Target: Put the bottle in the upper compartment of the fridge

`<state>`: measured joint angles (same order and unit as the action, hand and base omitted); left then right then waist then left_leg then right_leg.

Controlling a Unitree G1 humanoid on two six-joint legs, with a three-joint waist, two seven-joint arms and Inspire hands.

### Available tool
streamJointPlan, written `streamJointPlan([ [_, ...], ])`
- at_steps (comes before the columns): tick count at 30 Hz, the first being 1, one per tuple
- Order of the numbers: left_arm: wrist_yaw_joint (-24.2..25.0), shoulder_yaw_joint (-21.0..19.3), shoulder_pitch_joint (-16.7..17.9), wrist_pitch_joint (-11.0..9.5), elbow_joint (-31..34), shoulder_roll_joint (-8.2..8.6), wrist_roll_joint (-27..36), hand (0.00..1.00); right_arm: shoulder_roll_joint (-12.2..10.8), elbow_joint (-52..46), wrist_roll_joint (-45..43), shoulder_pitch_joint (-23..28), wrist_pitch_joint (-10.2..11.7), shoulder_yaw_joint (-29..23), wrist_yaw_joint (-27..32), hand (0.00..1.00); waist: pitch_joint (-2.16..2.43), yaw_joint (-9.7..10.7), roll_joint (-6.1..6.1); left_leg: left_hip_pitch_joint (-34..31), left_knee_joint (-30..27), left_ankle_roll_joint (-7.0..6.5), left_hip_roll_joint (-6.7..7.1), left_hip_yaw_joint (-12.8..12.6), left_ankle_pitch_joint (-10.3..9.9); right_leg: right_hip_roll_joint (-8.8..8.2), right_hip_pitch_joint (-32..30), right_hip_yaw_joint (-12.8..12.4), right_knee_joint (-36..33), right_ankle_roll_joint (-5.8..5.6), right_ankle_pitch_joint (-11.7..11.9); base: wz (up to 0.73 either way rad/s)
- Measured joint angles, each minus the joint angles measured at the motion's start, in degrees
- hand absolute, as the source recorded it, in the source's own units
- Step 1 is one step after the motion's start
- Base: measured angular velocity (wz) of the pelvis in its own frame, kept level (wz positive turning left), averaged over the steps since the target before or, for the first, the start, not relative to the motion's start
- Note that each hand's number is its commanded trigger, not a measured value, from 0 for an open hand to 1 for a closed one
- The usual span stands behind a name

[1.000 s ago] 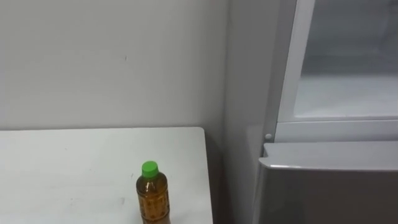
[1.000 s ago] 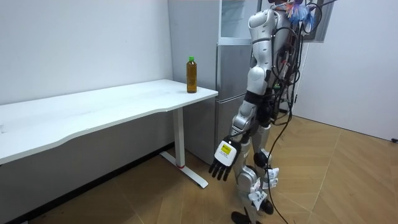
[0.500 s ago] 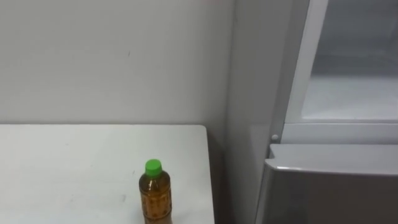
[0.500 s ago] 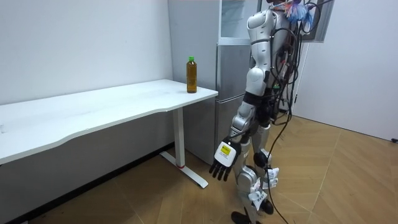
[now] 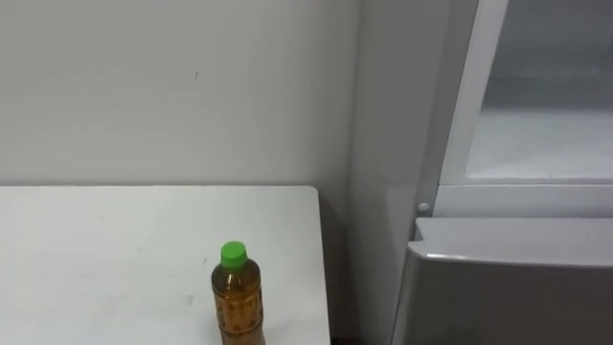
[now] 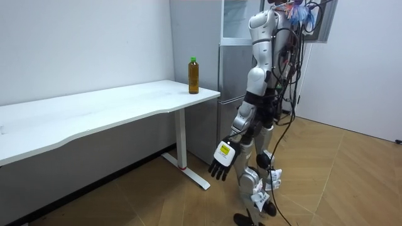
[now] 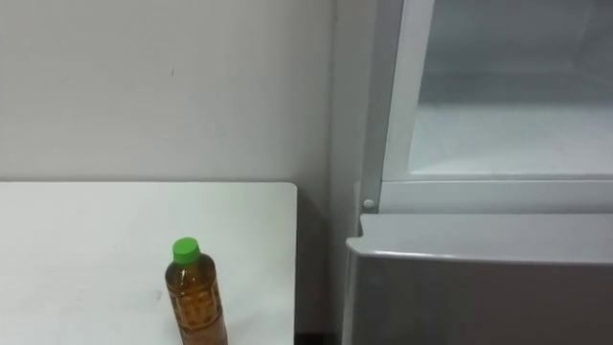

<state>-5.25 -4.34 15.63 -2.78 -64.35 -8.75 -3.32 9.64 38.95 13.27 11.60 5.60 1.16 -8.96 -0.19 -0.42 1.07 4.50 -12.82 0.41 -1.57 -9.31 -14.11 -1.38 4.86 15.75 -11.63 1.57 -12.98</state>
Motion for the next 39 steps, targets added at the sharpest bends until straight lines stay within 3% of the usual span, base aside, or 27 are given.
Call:
streamJointPlan([
  [6, 1.35, -0.05, 0.29, -0.03, 0.23, -0.01, -0.12, 0.0, -0.02, -10.76, -0.27, 4.48, -0.98, -0.06, -0.45, 0.0, -0.2, 0.02, -0.29, -0.12, 0.04, -0.09, 0.06, -0.11, -0.06, -0.04, -0.12, -0.19, -0.11, -0.01, 0.01, 0.02],
  [10, 2.25, 0.0, 0.08, -0.02, 0.36, -0.05, -1.01, 0.0, 0.39, -16.17, -0.26, 5.37, -3.99, 0.27, -0.39, 0.0, -0.14, -0.45, -0.58, -0.07, 0.13, -0.11, -0.09, -1.39, -0.04, 0.0, -1.14, -1.34, -0.67, 0.04, 0.05, -0.15],
  [14, 2.2, 0.1, 0.06, -0.09, 0.33, -0.49, -1.41, 0.0, 2.55, -20.78, -0.21, 5.6, -5.67, 2.3, -0.51, 0.0, -0.28, -0.66, -0.59, -0.12, 0.14, -0.14, -0.1, -1.72, -0.03, -0.1, -2.05, -1.75, -2.06, 0.13, 0.09, -0.15],
  [20, 2.2, 0.63, 0.26, -0.06, 0.67, -1.37, -1.4, 0.0, 6.3, -26.47, -0.18, 5.63, -12.11, 3.5, -0.52, 0.0, -0.48, -2.03, -0.17, -0.16, 0.07, -0.16, -0.16, -2.36, -0.01, -0.12, -2.91, -2.61, -2.78, 0.17, 0.11, -0.06],
  [21, 2.2, 0.48, 0.21, -0.1, 0.66, -1.43, -1.39, 0.0, 7.24, -28.21, -0.23, 5.67, -13.2, 3.91, -0.65, 0.0, -0.72, -2.25, -0.01, -0.48, 0.1, -0.19, -0.16, -2.45, 0.02, -0.12, -3.35, -2.9, -3.23, 0.19, 0.12, -0.16],
  [25, 2.09, 0.02, -0.08, -0.15, 0.14, -1.74, -1.39, 0.0, 8.7, -34.05, -0.26, 7.1, -14.02, 3.89, -1.95, 0.0, -0.87, -2.4, 0.74, -1.0, -0.01, -0.25, -0.2, -2.55, 0.06, -0.08, -3.95, -3.13, -3.27, 0.35, 0.26, -0.05],
  [30, 2.54, 0.04, -0.36, -0.36, 0.24, -2.12, -1.38, 0.0, 10.9, -38.98, -0.3, 7.46, -16.39, 3.87, -3.46, 0.0, -0.87, -3.04, 0.76, -1.66, -0.48, -0.26, -0.32, -2.78, 0.06, -0.05, -4.86, -3.5, -3.81, 0.52, 0.48, -0.07],
  [35, 3.28, 0.2, -0.3, -0.07, 0.37, -2.29, -1.36, 0.0, 12.23, -42.35, -0.36, 7.46, -17.35, 3.83, -4.36, 0.0, -0.86, -4.02, 0.75, -1.82, -0.79, -0.26, -0.58, -2.82, 0.06, 0.18, -5.35, -3.9, -4.01, 0.83, 0.68, -0.05],
  [39, 3.28, 0.15, -0.46, 0.06, 0.19, -2.54, -1.39, 0.0, 14.91, -48.35, -0.62, 7.33, -18.6, 3.82, -5.67, 0.0, -0.85, -4.82, 0.75, -1.95, -0.75, -0.2, -0.86, -2.69, 0.11, 0.45, -5.46, -4.01, -4.12, 1.22, 0.92, -0.03],
])
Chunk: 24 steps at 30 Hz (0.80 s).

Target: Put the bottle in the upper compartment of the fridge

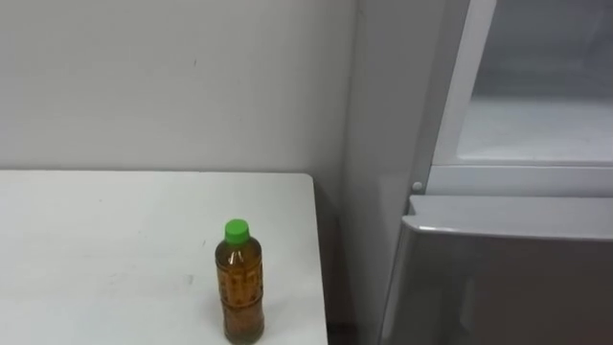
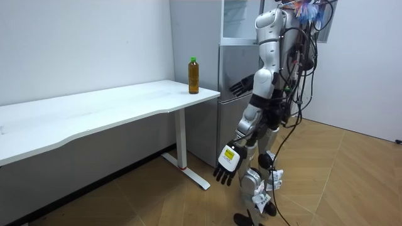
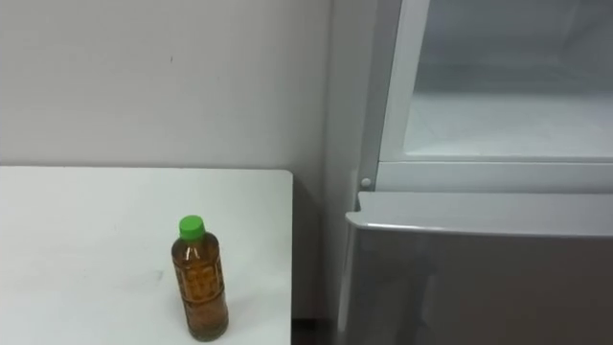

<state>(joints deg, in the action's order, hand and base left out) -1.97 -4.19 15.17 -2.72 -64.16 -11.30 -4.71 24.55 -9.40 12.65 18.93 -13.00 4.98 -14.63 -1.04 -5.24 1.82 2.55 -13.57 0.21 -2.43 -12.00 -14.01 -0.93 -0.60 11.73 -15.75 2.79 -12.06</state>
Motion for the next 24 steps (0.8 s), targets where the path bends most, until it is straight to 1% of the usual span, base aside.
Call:
streamJointPlan([
  [3, -0.18, -0.01, 0.38, 0.1, 0.01, -0.42, 0.02, 0.0, 0.14, -2.67, 0.03, 0.0, 0.0, -0.06, -0.58, 0.0, 0.0, -0.04, 0.0, -0.01, -0.01, 0.11, -0.08, 0.13, 0.25, 0.06, 0.03, 0.13, 0.03, 0.22, 0.15, 0.0],
  [8, -0.41, 0.02, 0.08, 0.18, 0.06, -0.72, 0.72, 0.0, 0.46, -3.56, 0.19, -1.37, 0.0, -0.1, -0.46, 0.0, 0.03, -1.33, 0.09, 0.01, 0.14, 0.18, -0.14, -0.02, 0.51, 0.18, -0.19, -0.14, -0.12, 0.41, 0.33, -0.03],
  [12, -1.15, 0.46, 0.12, 0.43, 0.09, -0.79, 0.67, 0.0, 0.45, -3.64, 0.21, -3.23, -0.42, -0.1, -0.41, 0.0, 0.19, -1.44, 0.44, -0.21, 0.43, 0.27, -0.13, 0.19, 0.78, 0.2, -0.44, 0.06, -0.02, 0.57, 0.47, 0.0],
  [16, -1.3, 0.42, 0.14, 1.02, 0.23, -0.81, 0.13, 0.0, 0.49, -3.77, 0.23, -5.97, -1.54, -0.19, -0.38, 0.0, 0.42, -1.48, 0.95, -0.22, 0.2, 0.35, -0.13, 0.37, 1.12, 0.24, -0.43, 0.14, 0.07, 0.73, 0.6, 0.0],
  [18, -1.33, 0.48, 0.14, 1.34, 0.38, -0.79, 0.14, 0.0, 0.14, -3.79, 0.44, -6.46, -1.54, -0.19, -0.38, 0.0, 0.43, -1.49, 1.07, -0.23, 0.06, 0.37, -0.14, 0.42, 1.19, 0.24, -0.41, 0.13, 0.06, 0.79, 0.64, 0.0],
  [21, -1.71, 0.44, 0.03, 1.42, 0.79, -0.8, 0.04, 0.0, -0.18, -4.41, 0.97, -8.59, -1.52, -0.23, -0.4, 0.0, 0.44, -1.5, 1.06, -0.4, -0.09, 0.36, -0.17, 0.6, 1.2, 0.21, -0.41, 0.32, 0.12, 0.81, 0.68, 0.03],
  [23, -1.98, 0.44, 0.05, 1.48, 0.97, -0.8, 0.02, 0.0, -1.04, -6.03, 2.63, -10.33, -1.07, -0.24, -0.65, 0.0, 0.46, -1.5, 1.04, -0.48, -0.17, 0.35, -0.16, 1.08, 1.22, 0.18, -0.29, 0.62, 0.25, 0.82, 0.71, 0.1],
  [24, -2.15, 0.44, 0.05, 1.5, 1.13, -0.8, 0.01, 0.0, -2.27, -7.19, 4.34, -11.28, -0.06, -0.24, -1.12, 0.0, 0.5, -1.49, 1.0, -0.55, -0.22, 0.36, -0.16, 1.32, 1.26, 0.18, 0.02, 1.07, 0.66, 0.81, 0.82, 0.19],
])
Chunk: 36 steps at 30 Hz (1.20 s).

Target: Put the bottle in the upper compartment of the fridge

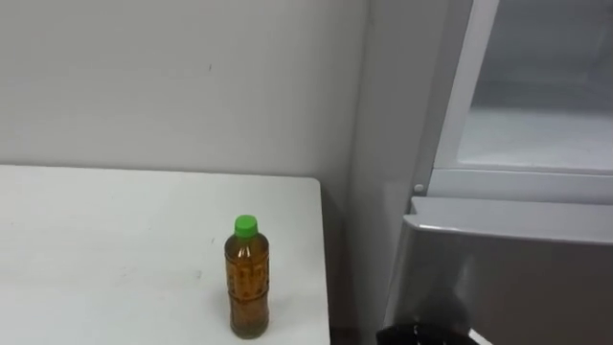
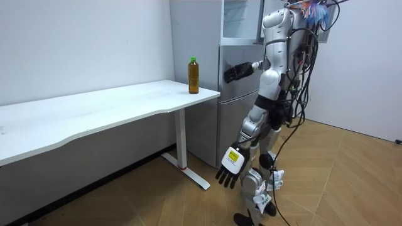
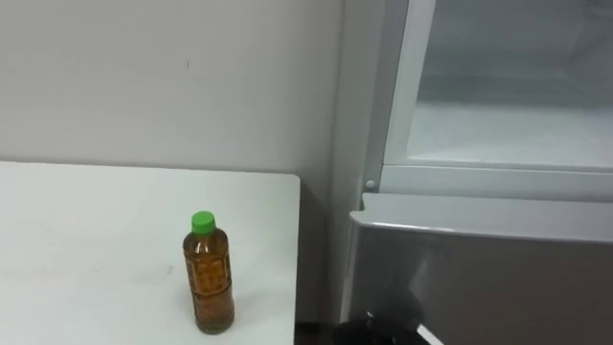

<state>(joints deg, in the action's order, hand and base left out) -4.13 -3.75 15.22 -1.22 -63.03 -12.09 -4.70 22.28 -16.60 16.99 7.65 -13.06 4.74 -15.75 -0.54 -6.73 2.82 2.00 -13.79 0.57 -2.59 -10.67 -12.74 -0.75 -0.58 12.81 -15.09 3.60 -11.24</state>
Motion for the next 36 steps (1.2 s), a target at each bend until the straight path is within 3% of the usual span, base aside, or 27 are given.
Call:
streamJointPlan([
  [1, -0.05, 0.01, -0.01, 0.06, 0.08, 0.01, -0.07, 0.0, -1.31, -0.91, 2.39, -1.16, 1.51, 0.22, -0.61, 0.0, 0.36, -0.01, 0.02, -0.33, -0.02, -0.04, 0.0, 0.33, 0.13, 0.03, 0.12, 0.39, 0.55, -0.05, 0.18, 0.21],
  [4, -0.06, 0.01, -0.03, 0.17, 0.22, -0.02, -1.17, 0.0, -3.83, -1.76, 6.86, -5.78, 5.35, -0.08, -0.84, 0.0, 0.37, 0.31, -0.41, -0.22, 0.04, -0.14, 0.12, 1.43, 0.23, 0.08, 1.09, 1.51, 2.07, -0.36, 0.7, 0.27],
  [7, -0.06, 0.03, 0.32, 0.58, 0.66, -0.04, -1.13, 0.0, -4.87, -2.53, 9.3, -7.71, 8.89, 0.06, -1.21, 0.0, 0.47, 0.05, -0.36, 0.43, 0.4, -0.2, 0.23, 1.44, 0.18, 0.06, 2.69, 1.82, 2.74, -0.67, 0.65, 0.16],
  [10, -0.07, 0.03, 0.59, 1.02, 1.18, -0.1, -1.14, 0.0, -5.13, -2.19, 9.46, -8.26, 10.55, 0.34, -1.14, 0.0, 0.5, 0.04, -0.3, 0.6, 1.09, -0.25, 0.32, 1.45, 0.17, 0.01, 3.06, 2.13, 2.94, -0.86, 0.8, 0.05],
  [20, 0.14, 1.75, -0.35, 1.45, 1.2, -0.19, -1.12, 0.0, -5.31, 0.98, 9.46, -8.9, 11.19, 3.26, 0.26, 0.0, 0.32, -0.25, 0.22, 0.7, 1.01, -0.26, 0.29, 1.49, 0.17, -0.06, 3.49, 2.34, 3.54, -0.97, 0.76, 0.0],
  [24, 0.42, 1.81, -0.32, 2.25, 1.19, -0.21, -0.99, 0.0, -5.56, 0.98, 9.74, -8.9, 11.19, 4.65, 0.97, 0.0, 0.29, -1.32, 0.37, 0.7, 0.98, -0.26, 0.28, 1.47, 0.17, -0.08, 3.51, 2.39, 3.62, -1.0, 0.74, 0.01],
  [36, 0.54, 1.81, -0.44, 2.53, 1.14, -0.18, -1.12, 0.0, -6.57, 1.74, 9.68, -9.05, 11.32, 7.15, 2.07, 0.0, 0.27, -1.95, 0.42, -0.52, 0.28, -0.26, 0.24, 1.53, 0.16, -0.22, 3.77, 4.5, 4.33, -1.03, 0.74, 0.09],
])
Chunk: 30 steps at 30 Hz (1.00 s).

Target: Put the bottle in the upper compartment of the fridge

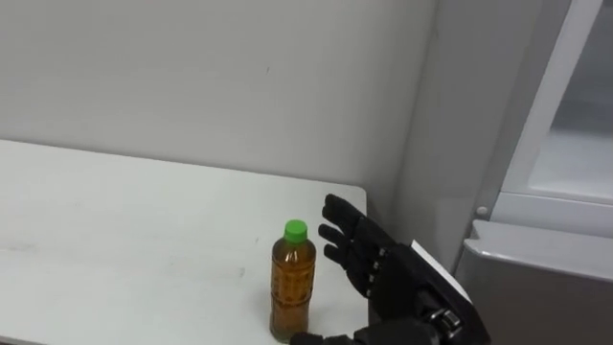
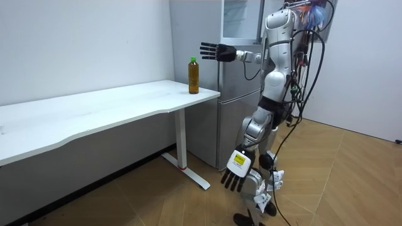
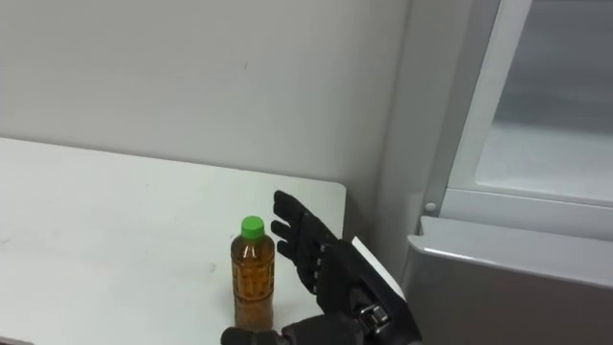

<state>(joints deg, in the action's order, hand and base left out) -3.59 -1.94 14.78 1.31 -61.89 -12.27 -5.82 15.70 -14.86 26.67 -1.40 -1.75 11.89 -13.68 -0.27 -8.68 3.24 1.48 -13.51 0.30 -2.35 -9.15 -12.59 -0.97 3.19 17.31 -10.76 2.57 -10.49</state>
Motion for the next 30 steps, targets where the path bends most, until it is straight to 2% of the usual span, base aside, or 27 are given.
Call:
streamJointPlan([
  [7, -0.05, 0.0, 0.07, 0.0, -0.04, 0.12, -0.08, 0.0, -0.28, 1.56, -0.48, -0.22, 0.47, 0.55, 1.86, 0.0, -0.08, -1.25, -0.09, -0.07, 0.02, 0.0, 0.03, -0.02, 0.0, -0.07, 0.05, 0.2, 0.11, -0.01, 0.0, 0.0],
  [17, -0.47, 0.01, 0.09, -0.01, -0.04, 0.2, -1.24, 0.0, -0.94, 1.56, -0.21, -0.23, 1.86, 0.67, 4.31, 0.0, -0.35, -1.33, -0.47, -0.26, 0.05, 0.0, 0.04, -0.01, 0.0, -0.08, 0.05, 0.45, 0.13, -0.01, -0.01, 0.0],
  [24, -0.84, 0.1, 0.04, -0.01, -0.02, 0.21, -2.76, 0.0, -0.94, 1.79, 0.16, -0.23, 3.11, 2.06, 6.53, 0.0, -0.35, -1.33, -0.49, -0.41, 0.21, 0.0, 0.04, 0.0, -0.01, -0.07, -0.13, 0.44, 0.23, -0.02, -0.01, 0.0],
  [30, -0.86, 0.09, 0.01, -0.01, 0.02, 0.22, -3.94, 0.0, -0.98, 2.92, 0.16, -0.36, 3.17, 2.79, 8.01, 0.0, -0.36, -1.39, -0.58, -0.76, 0.2, 0.0, 0.04, 0.03, -0.01, -0.06, -0.29, 0.46, 0.4, -0.03, -0.01, 0.0],
])
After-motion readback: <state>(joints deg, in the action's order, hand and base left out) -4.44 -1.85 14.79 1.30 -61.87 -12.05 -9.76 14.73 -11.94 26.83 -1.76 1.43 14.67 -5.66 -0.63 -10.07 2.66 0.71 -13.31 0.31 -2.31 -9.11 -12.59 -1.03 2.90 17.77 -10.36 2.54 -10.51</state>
